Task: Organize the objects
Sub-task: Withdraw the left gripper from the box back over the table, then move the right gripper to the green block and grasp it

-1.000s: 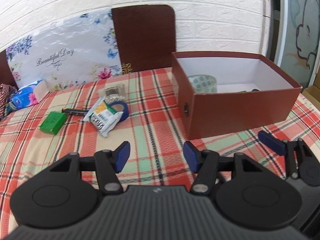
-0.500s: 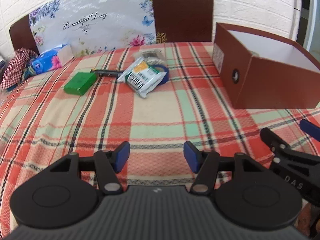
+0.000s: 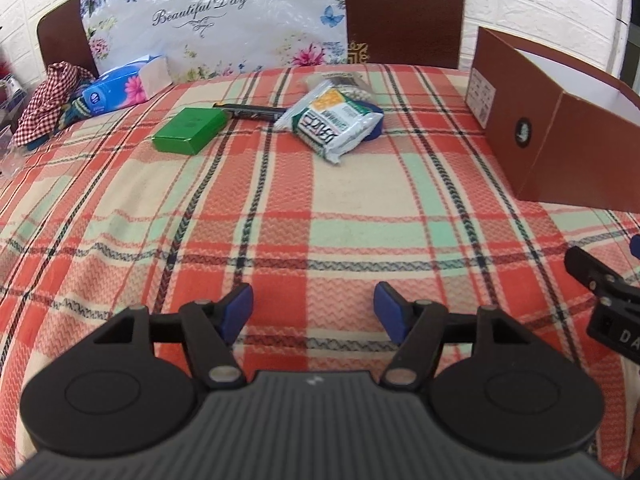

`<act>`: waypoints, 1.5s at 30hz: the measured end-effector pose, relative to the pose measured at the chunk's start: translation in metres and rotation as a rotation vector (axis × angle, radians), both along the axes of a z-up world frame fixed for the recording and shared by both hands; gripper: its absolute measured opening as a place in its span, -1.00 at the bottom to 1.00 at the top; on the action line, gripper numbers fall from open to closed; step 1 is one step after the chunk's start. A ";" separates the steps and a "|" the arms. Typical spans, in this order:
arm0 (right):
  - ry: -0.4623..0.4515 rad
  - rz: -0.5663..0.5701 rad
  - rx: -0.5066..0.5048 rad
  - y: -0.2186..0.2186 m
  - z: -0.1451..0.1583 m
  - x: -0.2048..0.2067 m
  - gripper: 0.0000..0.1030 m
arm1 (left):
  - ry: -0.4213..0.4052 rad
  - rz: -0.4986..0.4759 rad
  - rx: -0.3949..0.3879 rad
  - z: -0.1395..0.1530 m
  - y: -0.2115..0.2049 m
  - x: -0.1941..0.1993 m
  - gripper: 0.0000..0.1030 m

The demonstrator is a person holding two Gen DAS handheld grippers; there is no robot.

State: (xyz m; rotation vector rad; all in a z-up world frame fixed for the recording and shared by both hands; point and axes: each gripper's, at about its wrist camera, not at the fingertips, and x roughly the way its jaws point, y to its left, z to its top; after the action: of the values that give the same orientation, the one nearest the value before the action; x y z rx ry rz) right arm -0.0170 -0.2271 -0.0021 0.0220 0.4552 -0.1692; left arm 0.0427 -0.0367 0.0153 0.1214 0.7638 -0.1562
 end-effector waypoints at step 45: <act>0.036 0.561 -0.187 0.226 0.009 0.185 0.64 | -0.238 0.527 -0.280 -0.016 0.206 0.059 0.91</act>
State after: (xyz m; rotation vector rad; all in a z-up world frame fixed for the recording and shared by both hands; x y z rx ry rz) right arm 0.1680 -0.0012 0.0064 -0.2906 0.4642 0.3402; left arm 0.1015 0.1697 -0.0010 -0.3223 0.5090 0.2496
